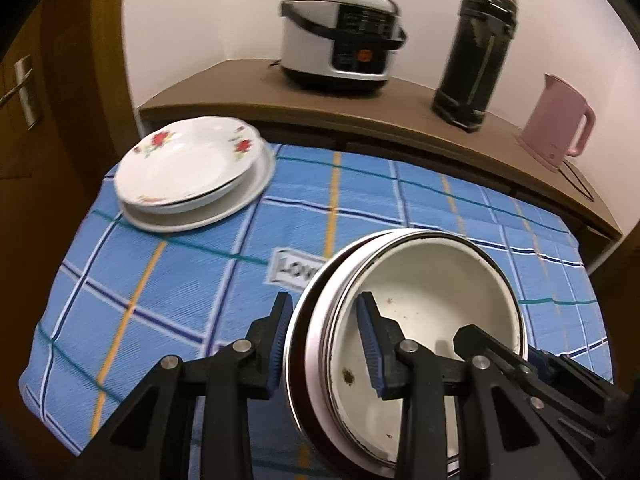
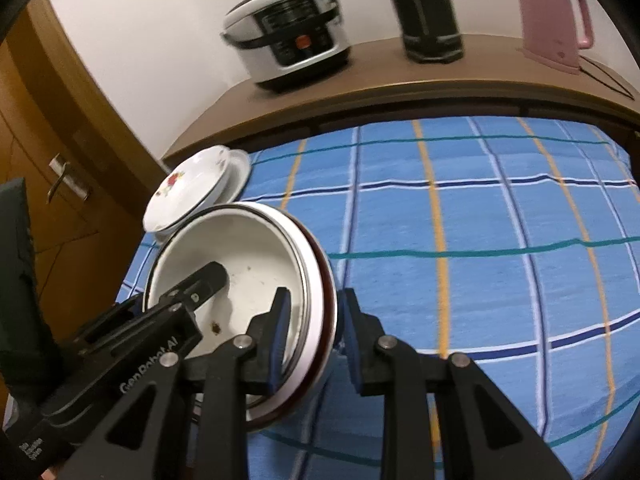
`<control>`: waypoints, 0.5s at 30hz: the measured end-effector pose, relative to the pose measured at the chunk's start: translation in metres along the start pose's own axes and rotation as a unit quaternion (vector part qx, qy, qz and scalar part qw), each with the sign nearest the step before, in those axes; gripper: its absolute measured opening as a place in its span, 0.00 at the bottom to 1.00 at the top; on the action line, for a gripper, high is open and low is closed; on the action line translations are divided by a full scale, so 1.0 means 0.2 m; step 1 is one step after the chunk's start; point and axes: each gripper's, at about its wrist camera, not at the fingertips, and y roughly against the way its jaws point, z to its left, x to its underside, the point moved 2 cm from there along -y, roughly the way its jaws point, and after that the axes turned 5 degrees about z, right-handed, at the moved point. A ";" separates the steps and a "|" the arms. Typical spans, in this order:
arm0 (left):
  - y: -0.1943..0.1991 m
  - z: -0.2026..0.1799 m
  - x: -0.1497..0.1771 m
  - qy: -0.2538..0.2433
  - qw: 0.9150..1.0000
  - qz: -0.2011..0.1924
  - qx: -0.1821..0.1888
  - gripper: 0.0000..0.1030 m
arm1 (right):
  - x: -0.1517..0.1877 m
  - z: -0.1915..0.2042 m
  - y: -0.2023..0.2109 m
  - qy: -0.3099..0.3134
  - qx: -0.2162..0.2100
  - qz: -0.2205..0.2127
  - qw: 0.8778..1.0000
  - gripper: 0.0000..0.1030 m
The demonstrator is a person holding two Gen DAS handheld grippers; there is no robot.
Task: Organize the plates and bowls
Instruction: 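Lift the bowl stack with both tools and carry it toward the floral plates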
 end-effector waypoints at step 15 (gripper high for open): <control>-0.04 -0.28 -0.07 -0.035 0.999 0.001 0.031 0.34 | -0.07 -0.24 0.10 -0.032 0.034 -0.019 0.999 0.23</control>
